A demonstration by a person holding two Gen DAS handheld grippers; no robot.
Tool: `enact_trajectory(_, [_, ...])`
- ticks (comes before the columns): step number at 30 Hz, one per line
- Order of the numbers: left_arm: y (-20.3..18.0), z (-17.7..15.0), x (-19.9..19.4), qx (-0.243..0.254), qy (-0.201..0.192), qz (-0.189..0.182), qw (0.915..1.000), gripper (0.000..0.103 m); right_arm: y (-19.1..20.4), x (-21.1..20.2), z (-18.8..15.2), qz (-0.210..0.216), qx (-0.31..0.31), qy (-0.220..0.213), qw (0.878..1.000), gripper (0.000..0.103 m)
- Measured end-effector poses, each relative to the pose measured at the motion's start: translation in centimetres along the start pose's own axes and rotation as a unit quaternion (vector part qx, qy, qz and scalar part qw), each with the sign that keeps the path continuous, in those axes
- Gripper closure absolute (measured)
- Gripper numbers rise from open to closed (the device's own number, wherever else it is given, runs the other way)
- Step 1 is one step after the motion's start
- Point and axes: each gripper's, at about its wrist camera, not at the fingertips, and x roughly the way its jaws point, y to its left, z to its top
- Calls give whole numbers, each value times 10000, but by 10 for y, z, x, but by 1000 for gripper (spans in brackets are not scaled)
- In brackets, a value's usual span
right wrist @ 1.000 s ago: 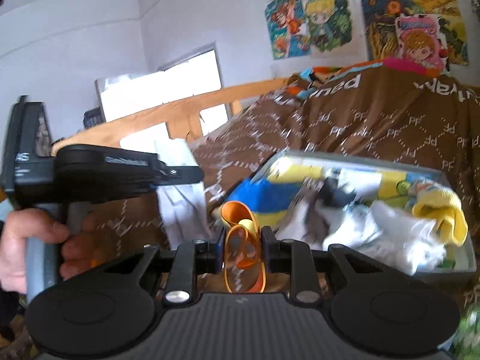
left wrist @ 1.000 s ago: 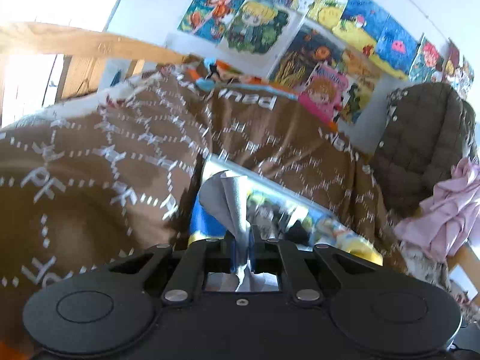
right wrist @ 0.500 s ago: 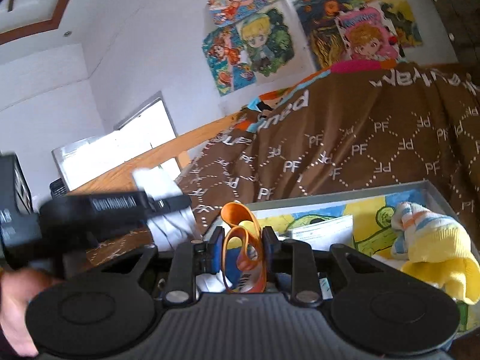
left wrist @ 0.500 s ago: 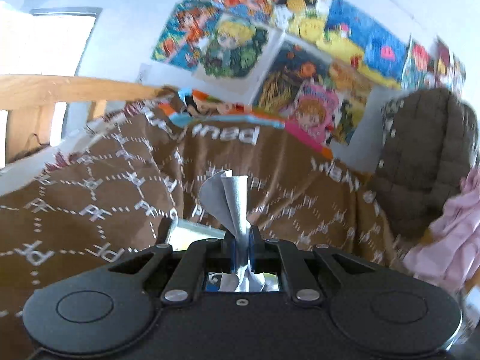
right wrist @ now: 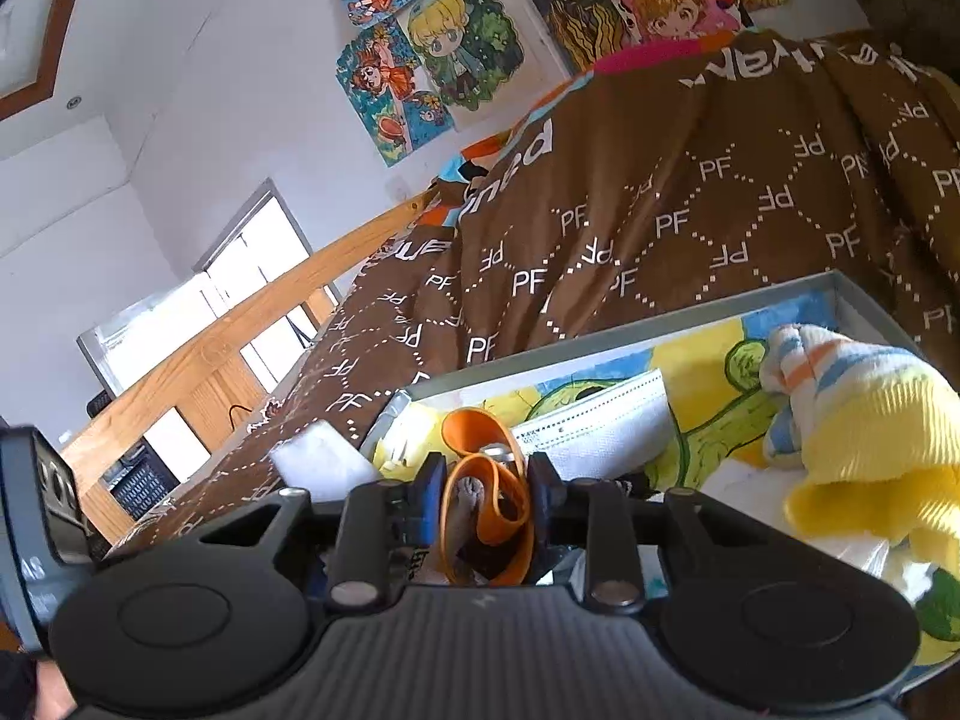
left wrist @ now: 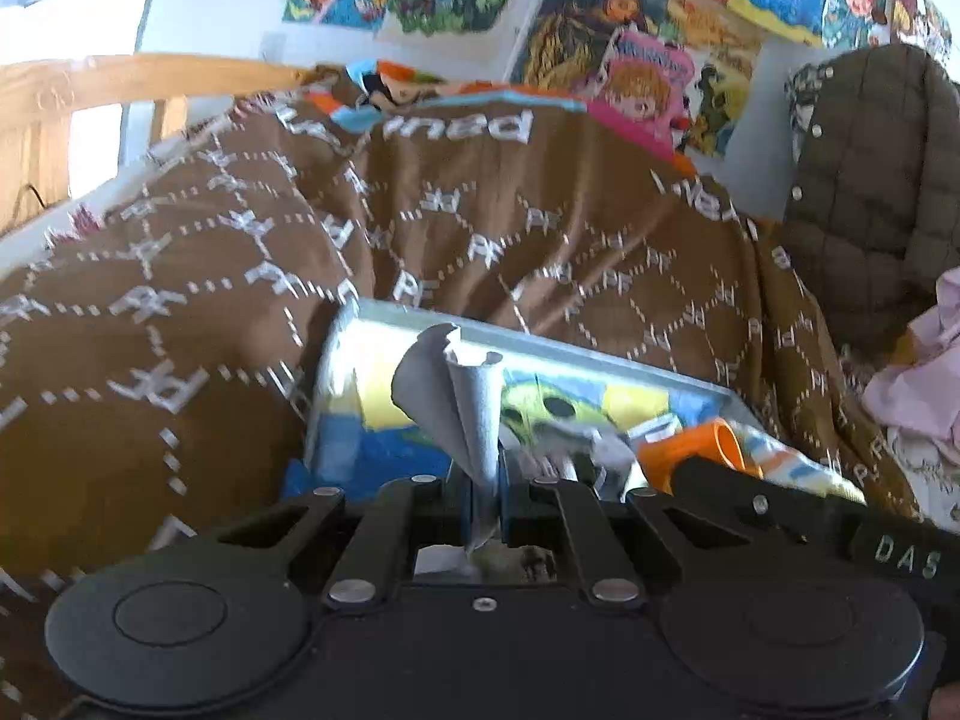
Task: Organize soft objects
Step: 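Carry the white cloth with the left gripper while the right carries the orange cup over the tray, then lower the white cloth and open the left gripper while the right lowers and releases the orange cup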
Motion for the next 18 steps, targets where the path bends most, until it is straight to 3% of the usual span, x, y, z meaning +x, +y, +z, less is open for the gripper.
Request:
enact_trajectory(7, [-11,-18,16,155,364,4,9992,95,-14,3,1,55,375,26,9993,68])
enact_trajectory(18, [-17,-18,13,182,427,104,9989,90,-19,5,3,134,555,114,9983,45])
